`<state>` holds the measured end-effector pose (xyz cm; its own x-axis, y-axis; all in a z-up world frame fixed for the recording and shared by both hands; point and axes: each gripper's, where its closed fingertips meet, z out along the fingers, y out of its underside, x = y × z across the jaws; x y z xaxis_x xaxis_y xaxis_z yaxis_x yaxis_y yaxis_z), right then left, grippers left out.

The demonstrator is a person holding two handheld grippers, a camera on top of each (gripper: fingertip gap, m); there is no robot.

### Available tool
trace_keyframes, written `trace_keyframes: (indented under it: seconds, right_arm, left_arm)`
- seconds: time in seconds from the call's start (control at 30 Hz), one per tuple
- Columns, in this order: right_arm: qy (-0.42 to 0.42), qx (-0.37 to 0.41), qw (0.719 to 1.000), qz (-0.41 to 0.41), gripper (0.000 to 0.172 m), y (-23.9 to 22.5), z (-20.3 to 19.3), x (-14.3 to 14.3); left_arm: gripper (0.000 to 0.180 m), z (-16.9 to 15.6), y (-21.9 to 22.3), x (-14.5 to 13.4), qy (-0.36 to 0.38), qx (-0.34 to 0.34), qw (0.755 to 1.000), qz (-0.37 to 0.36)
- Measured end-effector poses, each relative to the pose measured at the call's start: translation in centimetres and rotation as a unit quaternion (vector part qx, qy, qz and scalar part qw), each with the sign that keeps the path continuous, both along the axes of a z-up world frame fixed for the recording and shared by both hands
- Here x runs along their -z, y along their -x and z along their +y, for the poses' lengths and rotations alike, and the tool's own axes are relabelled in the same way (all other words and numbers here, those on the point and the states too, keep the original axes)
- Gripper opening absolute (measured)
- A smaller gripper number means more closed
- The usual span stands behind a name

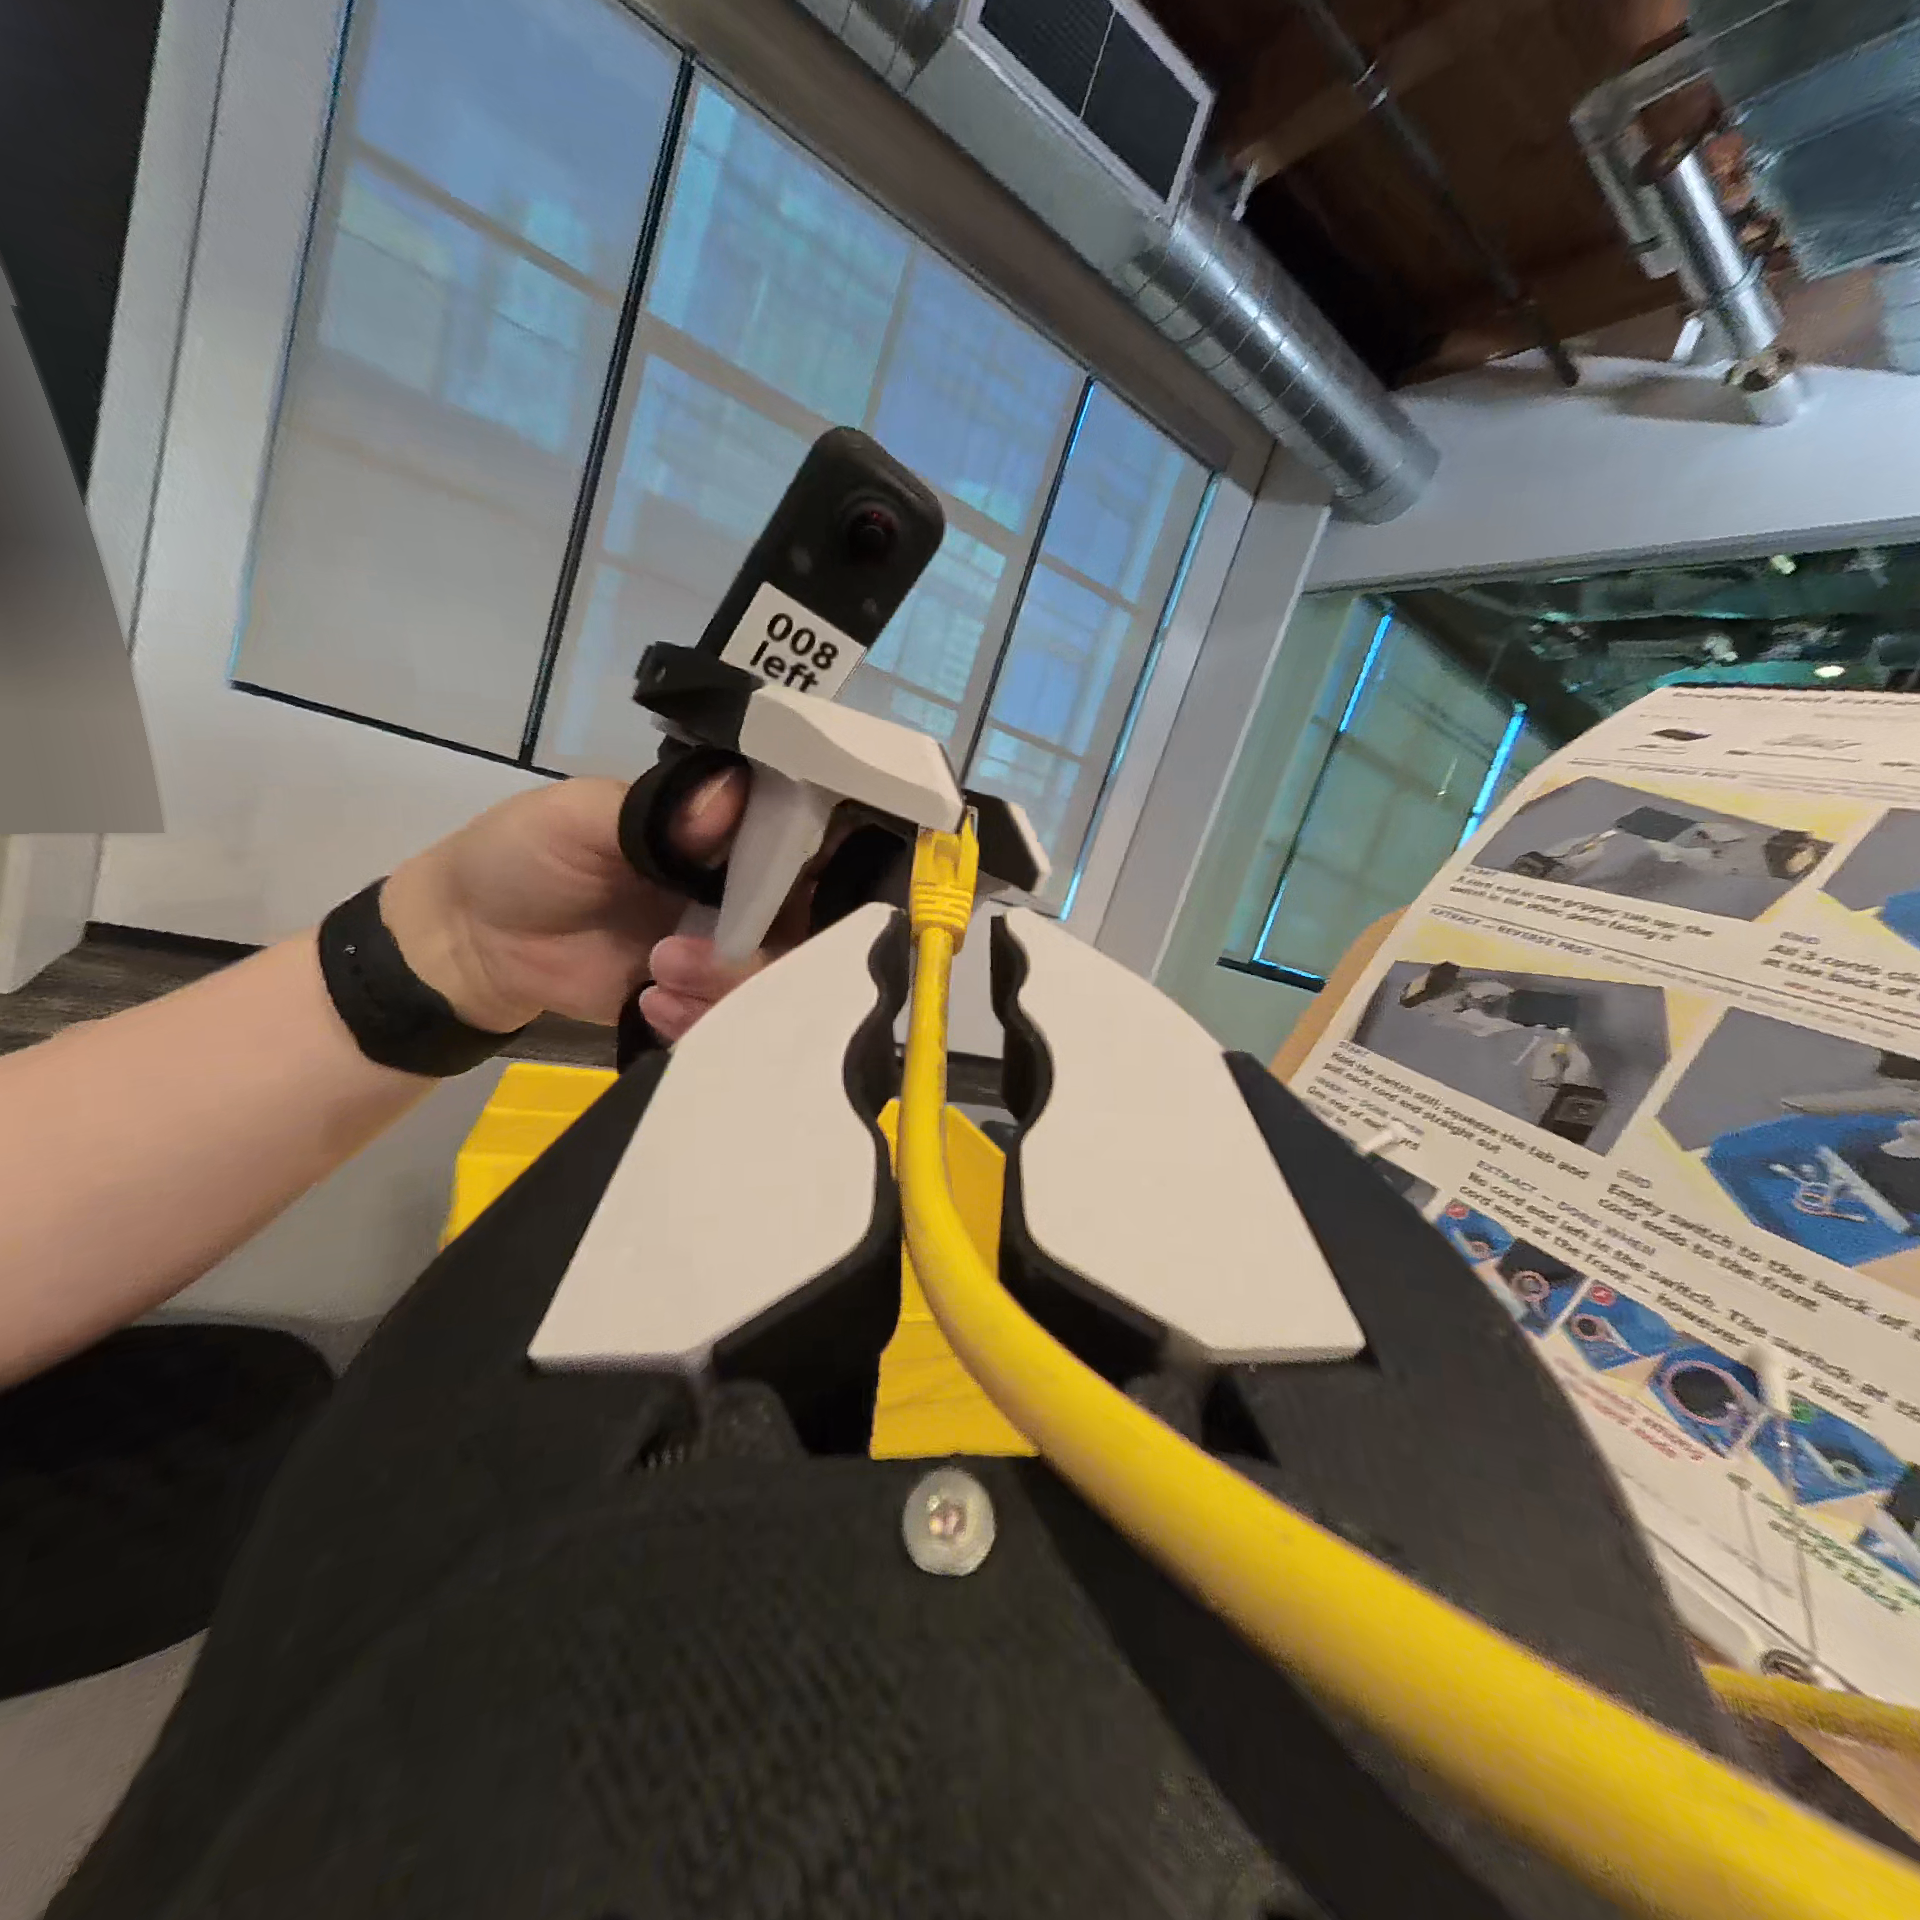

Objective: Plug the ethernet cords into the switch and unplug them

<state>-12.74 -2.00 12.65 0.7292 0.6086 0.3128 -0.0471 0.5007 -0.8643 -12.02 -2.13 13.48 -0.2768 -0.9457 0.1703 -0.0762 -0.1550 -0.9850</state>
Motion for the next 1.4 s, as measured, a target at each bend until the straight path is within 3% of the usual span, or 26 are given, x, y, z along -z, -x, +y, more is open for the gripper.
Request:
trace_keyframes:
  seconds: [0.47, 0.6, 0.7, 0.83, 1.07, 1.4]
  right_arm:
    - [-0.008, 0.018, 1.0, -0.015, 0.012, 0.2, -0.5, -0.4]
    - [-0.067, 0.082, 0.988, -0.109, 0.012, 0.1, -0.7, -0.1]
    - [-0.133, 0.166, 0.956, -0.202, 0.012, -0.2, -0.7, 0.2]
    - [-0.173, 0.215, 0.918, -0.284, 0.012, 0.1, -0.4, 1.0]
    - [-0.182, 0.205, 0.913, -0.303, 0.012, 0.4, -0.5, 1.6]
    - [-0.149, 0.163, 0.959, -0.18, 0.016, -0.1, -1.4, -0.5]
  left_arm:
    - [0.015, -0.8, -0.2, -0.6, -0.01, 0.011, 1.0, -0.025]
    - [0.02, -0.8, -0.1, 0.0, 0.009, 0.002, 1.0, 0.012]
    - [0.037, -0.5, 0.2, 0.3, 0.037, 0.003, 0.999, 0.027]
    - [0.028, -0.3, 0.2, 1.3, 0.047, 0.01, 0.997, 0.054]
    - [0.021, -0.4, 0.3, 2.5, 0.051, 0.018, 0.995, 0.088]
    - [0.019, -1.6, 0.1, 0.2, 0.014, 0.043, 0.999, 0.007]
